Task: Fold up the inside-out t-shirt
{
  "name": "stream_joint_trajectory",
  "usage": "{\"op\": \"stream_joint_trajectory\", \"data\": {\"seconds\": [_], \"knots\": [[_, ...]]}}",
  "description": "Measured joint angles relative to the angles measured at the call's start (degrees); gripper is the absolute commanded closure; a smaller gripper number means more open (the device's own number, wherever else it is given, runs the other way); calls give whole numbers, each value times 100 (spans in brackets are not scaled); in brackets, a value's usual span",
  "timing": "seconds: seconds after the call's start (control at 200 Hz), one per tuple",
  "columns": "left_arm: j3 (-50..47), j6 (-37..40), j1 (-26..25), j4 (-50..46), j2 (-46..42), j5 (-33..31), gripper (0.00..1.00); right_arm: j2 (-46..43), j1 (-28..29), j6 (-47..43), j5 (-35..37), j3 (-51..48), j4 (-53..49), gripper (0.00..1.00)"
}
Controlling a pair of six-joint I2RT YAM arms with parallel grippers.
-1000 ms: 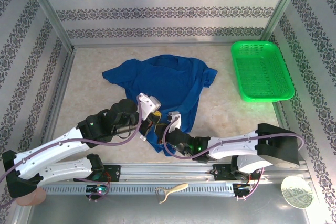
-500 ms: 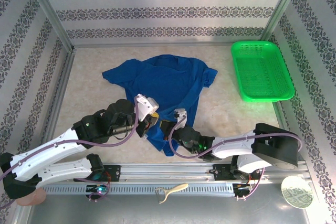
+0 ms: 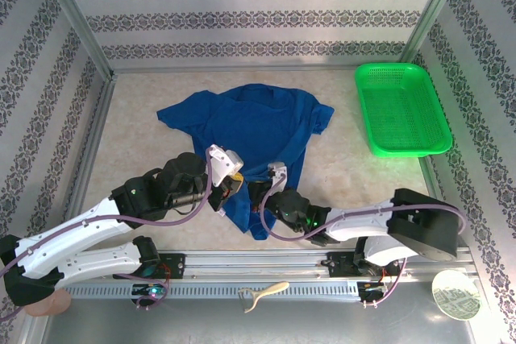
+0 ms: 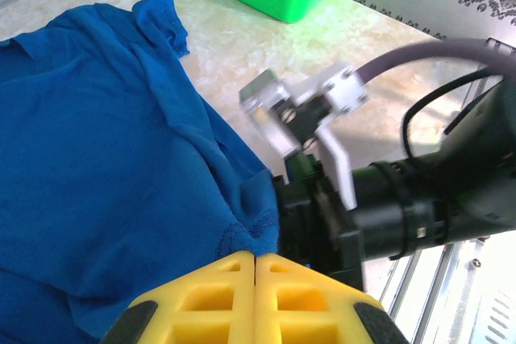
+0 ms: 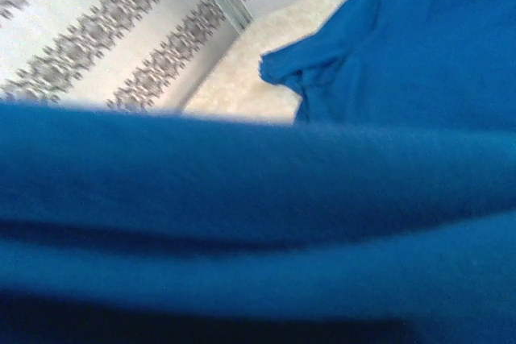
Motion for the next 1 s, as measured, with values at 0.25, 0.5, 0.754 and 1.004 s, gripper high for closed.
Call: {"op": "stream_joint_trajectory", "data": {"seconds": [0.25, 0.5, 0.754, 1.004], "knots": [[190, -170, 0, 7, 216, 103, 100, 874, 837, -424, 863, 286, -37, 100], [295, -195, 0, 28, 313, 157, 100, 1580, 1344, -538, 1508, 651, -7, 100], [319, -195, 0, 24, 144, 247, 100, 1908, 511, -68, 1093, 649, 33, 100], [367, -190, 0, -7, -74, 291, 100, 1908, -168, 181, 382, 597, 144, 99]]}}
